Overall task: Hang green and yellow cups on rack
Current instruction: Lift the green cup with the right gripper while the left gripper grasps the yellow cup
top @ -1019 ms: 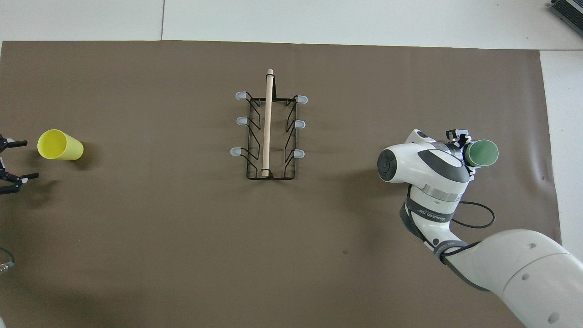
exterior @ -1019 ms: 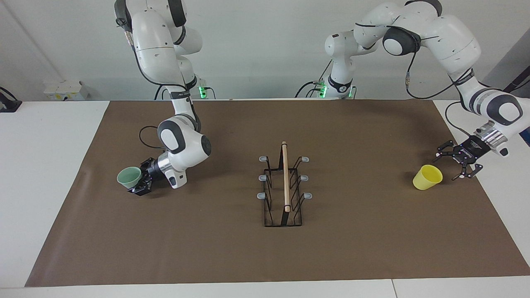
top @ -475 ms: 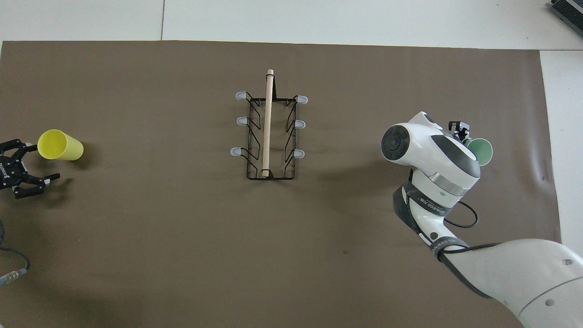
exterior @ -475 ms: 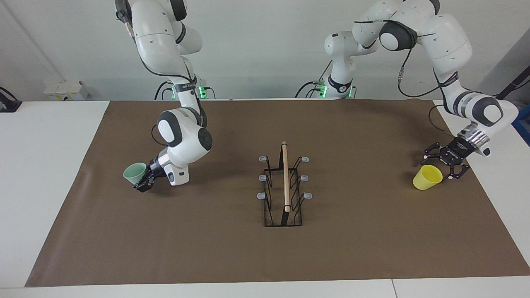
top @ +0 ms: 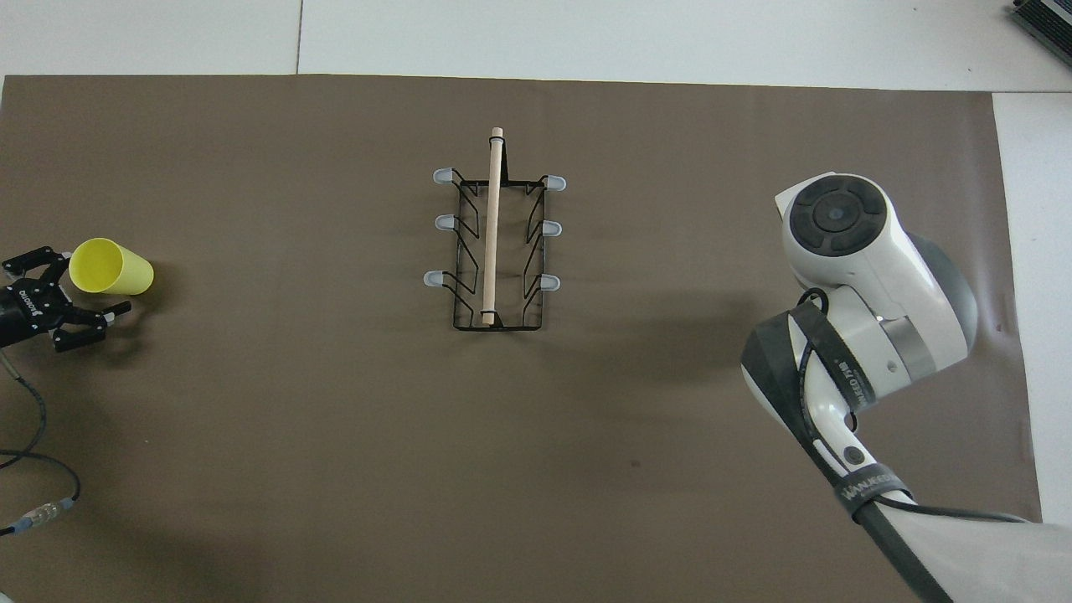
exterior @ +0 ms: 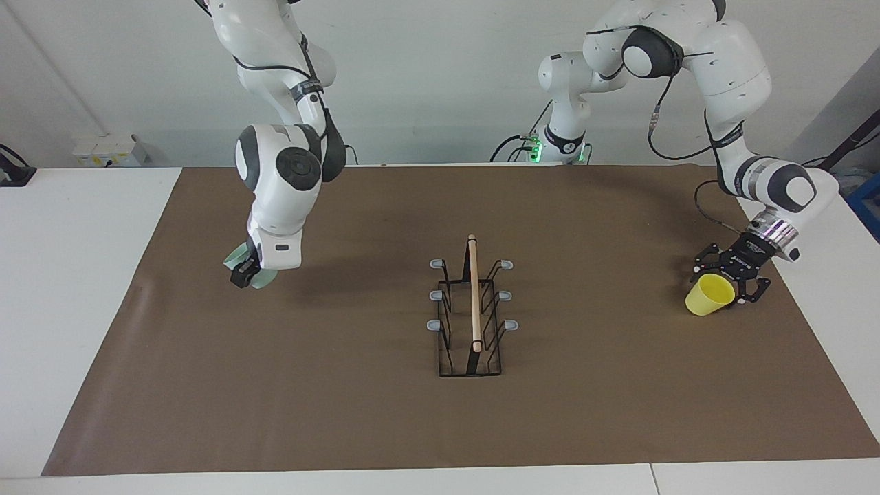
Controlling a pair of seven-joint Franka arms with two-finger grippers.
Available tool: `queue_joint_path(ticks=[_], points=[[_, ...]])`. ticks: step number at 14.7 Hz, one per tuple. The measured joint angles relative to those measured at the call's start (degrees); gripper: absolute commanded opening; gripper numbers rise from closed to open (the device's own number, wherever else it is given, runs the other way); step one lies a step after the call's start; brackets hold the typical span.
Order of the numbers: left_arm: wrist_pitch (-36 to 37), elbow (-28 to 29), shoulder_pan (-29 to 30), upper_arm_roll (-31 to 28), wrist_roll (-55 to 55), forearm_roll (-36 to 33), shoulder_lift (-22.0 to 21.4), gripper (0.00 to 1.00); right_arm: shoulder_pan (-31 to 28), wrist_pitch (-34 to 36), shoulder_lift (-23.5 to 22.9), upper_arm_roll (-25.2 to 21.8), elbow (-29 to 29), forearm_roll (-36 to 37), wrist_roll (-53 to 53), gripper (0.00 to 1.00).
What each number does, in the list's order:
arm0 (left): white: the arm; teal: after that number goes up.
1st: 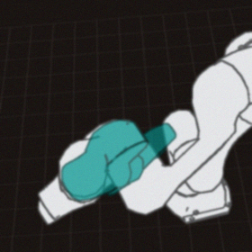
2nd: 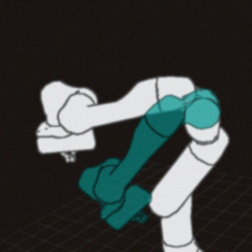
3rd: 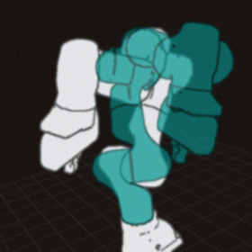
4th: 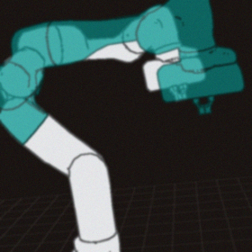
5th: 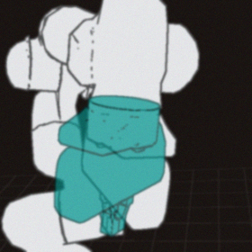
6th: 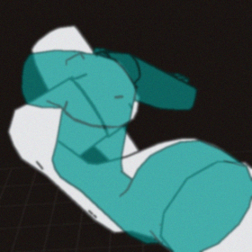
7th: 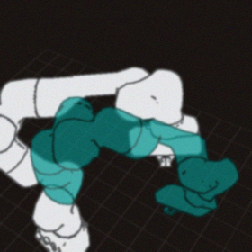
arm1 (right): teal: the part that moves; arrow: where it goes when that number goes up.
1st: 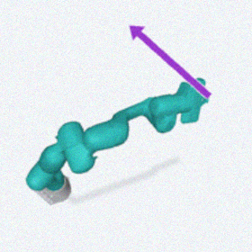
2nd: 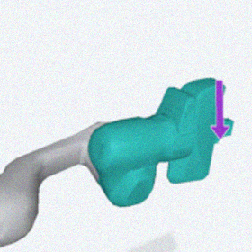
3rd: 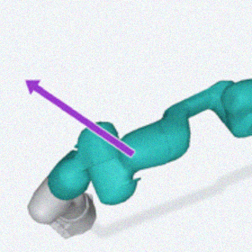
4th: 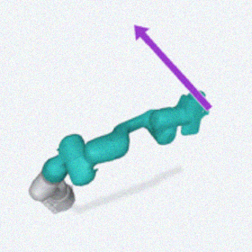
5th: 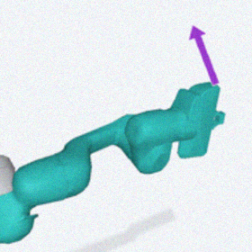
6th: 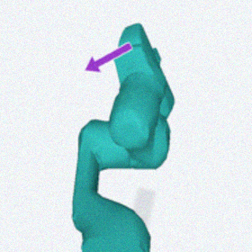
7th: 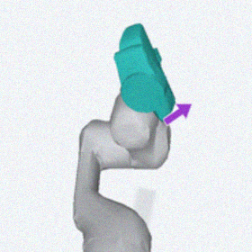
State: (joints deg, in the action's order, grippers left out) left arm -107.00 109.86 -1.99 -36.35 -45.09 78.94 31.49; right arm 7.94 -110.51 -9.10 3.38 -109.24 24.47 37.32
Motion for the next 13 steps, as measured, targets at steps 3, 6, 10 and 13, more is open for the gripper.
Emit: queue_joint_path(ticks=[3, 6, 10, 13], points=[[-1.25, 0.05, -0.34, 0.07, -0.77, 0.6, 0.0, 1.0, -0.38, -2.01, 3.33, -0.09, 0.0, -11.29, 0.33, 0.0], [-1.75, 0.25, -0.5, 0.26, -0.87, 0.9, 0.0, 0.98, -1.39, -5.38, 4.88, -0.13, -0.08, -21.64, 0.59, 0.0], [-3.55, 0.82, -0.96, 1.39, -0.91, 2.27, 0.0, 0.98, -1.44, -12.75, 5.71, -0.01, -0.63, -36.53, 1.06, 0.0], [-3.64, 1.19, -1.2, 1.53, -0.91, 3.28, -0.01, 0.98, 0.01, -22.22, 5.71, 0.07, -2.67, -48.71, 1.9, 0.0]])
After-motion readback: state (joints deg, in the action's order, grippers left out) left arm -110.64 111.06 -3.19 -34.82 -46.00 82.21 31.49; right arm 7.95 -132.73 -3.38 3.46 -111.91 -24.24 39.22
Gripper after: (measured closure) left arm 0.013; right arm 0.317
